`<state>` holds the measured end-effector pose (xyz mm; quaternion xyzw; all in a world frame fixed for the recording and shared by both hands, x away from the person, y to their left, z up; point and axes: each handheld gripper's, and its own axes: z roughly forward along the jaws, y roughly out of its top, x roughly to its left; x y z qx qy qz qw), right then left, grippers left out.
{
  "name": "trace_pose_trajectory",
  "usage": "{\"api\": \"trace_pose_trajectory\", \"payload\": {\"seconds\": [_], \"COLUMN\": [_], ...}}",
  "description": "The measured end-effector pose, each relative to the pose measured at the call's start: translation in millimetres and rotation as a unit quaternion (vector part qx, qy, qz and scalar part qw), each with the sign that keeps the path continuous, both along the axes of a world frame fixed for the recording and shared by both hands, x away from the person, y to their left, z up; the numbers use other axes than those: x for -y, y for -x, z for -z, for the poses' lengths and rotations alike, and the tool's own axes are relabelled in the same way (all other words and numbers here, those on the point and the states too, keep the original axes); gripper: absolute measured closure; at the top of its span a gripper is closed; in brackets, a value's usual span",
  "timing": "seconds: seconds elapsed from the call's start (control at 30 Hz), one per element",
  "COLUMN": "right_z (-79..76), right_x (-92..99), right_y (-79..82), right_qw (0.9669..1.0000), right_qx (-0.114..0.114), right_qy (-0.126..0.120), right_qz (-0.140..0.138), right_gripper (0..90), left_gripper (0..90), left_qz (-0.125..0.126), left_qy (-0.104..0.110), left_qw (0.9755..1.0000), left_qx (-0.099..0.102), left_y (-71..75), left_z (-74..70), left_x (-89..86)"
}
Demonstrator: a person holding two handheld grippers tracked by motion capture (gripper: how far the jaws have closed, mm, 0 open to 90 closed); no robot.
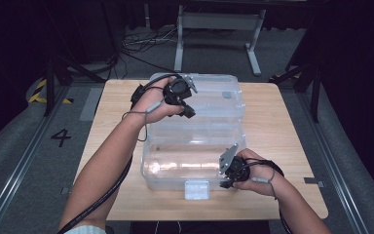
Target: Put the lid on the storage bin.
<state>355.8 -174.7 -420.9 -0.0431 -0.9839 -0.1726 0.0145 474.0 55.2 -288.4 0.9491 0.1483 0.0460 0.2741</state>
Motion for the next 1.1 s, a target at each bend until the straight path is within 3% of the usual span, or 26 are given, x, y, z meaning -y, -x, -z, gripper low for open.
{"api": "trace_pose_trajectory", "payload": {"seconds": [0.27, 1.1], "right_z": [-1.0, -5.7], "right_x": [0.2, 0.7], "right_y": [0.8, 4.1], "right_qw": [1.0000, 0.9999], "right_qx": [0.003, 0.011], "right_qy": [-0.009, -0.001], "right_qz": [-0.001, -0.004], "right_gripper": [85.1, 82.8], "left_gripper": [85.0, 86.5], "left_qz": [0.011, 0.048], "left_qy": [-0.006, -0.034], "left_qw": [0.9999, 0.9983], "left_qx": [0.002, 0.004], "left_y": [8.4, 33.1], "left_z": [-3.4, -9.3], "left_x": [1.2, 3.8]}}
